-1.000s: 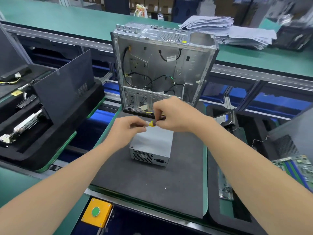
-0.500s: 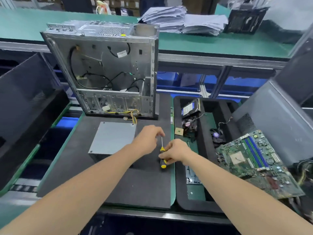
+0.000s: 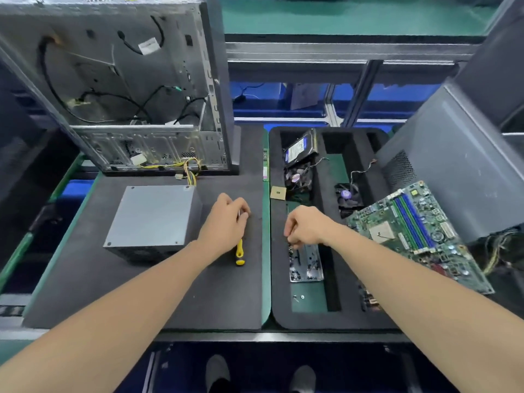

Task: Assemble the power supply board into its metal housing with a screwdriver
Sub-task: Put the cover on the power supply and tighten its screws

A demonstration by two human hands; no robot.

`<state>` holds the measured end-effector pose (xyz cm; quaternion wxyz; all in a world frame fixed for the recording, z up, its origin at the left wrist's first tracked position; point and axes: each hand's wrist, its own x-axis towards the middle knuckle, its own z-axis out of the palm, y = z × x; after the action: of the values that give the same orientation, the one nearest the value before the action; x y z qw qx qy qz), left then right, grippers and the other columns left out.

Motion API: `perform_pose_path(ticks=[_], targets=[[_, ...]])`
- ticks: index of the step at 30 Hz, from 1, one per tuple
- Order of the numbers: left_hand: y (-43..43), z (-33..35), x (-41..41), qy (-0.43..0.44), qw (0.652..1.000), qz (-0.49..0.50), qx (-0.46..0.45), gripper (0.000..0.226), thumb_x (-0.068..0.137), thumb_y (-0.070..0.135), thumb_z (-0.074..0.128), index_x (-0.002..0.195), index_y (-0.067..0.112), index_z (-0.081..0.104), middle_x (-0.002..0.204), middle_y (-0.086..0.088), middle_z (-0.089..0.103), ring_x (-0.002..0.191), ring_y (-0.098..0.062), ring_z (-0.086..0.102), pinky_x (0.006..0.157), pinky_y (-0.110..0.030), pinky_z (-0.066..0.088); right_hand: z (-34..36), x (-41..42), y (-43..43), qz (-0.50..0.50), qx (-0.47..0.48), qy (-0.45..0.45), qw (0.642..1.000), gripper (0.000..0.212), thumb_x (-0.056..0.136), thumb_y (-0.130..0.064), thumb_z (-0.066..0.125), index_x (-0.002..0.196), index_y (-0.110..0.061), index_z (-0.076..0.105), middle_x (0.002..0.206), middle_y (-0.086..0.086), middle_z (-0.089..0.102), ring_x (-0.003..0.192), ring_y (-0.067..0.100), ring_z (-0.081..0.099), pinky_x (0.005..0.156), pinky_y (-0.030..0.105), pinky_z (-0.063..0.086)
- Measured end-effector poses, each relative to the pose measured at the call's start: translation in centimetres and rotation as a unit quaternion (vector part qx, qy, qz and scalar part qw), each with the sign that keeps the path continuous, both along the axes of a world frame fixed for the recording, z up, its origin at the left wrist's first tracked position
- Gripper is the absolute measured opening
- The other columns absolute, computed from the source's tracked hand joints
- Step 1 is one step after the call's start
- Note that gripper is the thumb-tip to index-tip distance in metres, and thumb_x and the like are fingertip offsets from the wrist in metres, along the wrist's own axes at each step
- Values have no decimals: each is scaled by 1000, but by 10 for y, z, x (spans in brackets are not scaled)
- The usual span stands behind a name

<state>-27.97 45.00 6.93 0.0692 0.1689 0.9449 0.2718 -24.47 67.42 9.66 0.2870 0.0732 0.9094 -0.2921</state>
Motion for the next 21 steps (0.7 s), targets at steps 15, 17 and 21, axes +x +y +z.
perform_pose_path(ticks=[15,17,21], targets=[[-7,-46,-4,70,990,55,109,16,104,17,50,106,21,65,101,7,54,89,2,47,80,-3,33,-80,7,8,253,257,-70,930,30,88,-1,71,67,-13,54,87,8,64,78,27,66,75,34,58],[-8,-46,-4,70,990,56,112,16,104,18,50,106,21,66,101,7,54,90,1,47,79,-4,34,-83,9,8,239,253,-67,935,37,86,2,73,63,-14,48,80,8,56,69,27,62,67,33,53],[-9,-46,-4,74,989,53,120,16,104,18,50,104,21,66,100,6,54,92,5,49,79,-5,35,-84,12,6,248,259,-75,931,31,86,-2,70,65,-16,51,77,4,53,69,27,63,62,34,53]])
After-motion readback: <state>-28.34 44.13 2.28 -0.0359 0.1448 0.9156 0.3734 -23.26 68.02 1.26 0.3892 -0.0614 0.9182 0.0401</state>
